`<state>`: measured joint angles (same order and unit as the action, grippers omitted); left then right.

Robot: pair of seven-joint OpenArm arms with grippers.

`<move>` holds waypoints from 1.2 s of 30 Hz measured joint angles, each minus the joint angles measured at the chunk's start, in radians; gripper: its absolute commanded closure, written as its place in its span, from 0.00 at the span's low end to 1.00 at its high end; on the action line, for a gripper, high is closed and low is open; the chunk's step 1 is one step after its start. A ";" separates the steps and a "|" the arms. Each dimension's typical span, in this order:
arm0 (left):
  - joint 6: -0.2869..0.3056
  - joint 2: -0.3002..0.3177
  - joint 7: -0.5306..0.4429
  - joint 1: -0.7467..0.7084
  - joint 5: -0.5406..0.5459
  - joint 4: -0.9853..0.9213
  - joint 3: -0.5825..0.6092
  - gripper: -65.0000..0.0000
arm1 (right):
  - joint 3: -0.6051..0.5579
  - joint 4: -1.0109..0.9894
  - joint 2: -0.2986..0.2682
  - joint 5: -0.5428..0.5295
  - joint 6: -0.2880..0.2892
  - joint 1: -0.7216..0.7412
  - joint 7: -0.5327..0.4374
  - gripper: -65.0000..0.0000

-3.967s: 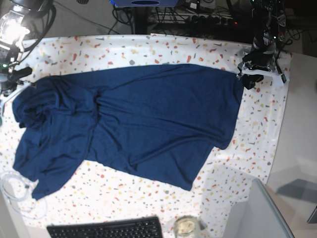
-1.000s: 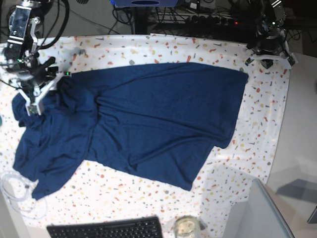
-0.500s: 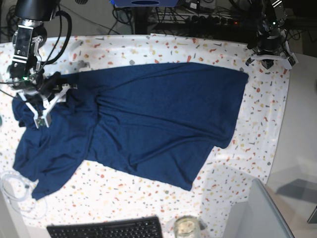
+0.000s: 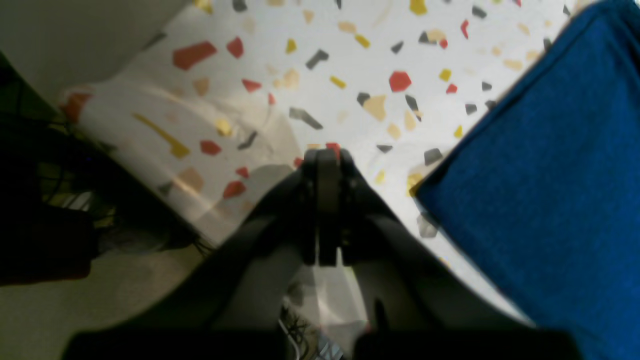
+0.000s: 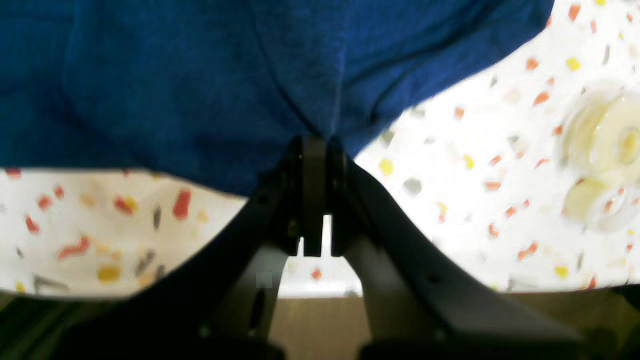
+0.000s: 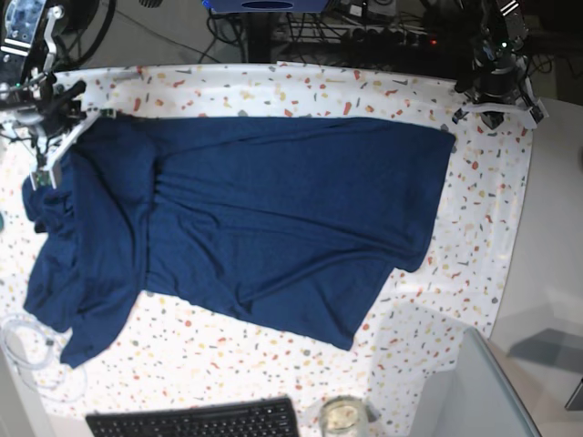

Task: Layout the t-shirt on the table in an organized manner, then fold the t-shirt properly
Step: 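Grasp opposite shirt corners with both grippers and pull them apart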

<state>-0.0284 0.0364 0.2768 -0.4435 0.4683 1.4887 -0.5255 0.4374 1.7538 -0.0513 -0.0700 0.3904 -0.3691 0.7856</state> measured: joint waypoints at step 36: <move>0.001 0.060 0.001 0.091 -0.001 -0.014 0.143 1.00 | 0.086 -0.044 0.066 0.002 0.089 -0.117 0.098 1.00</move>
<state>-0.0273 0.0963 0.2775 -0.3523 0.4675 1.4750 -0.3820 0.5236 1.7100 0.0151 -0.0677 0.4793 -0.4862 0.8841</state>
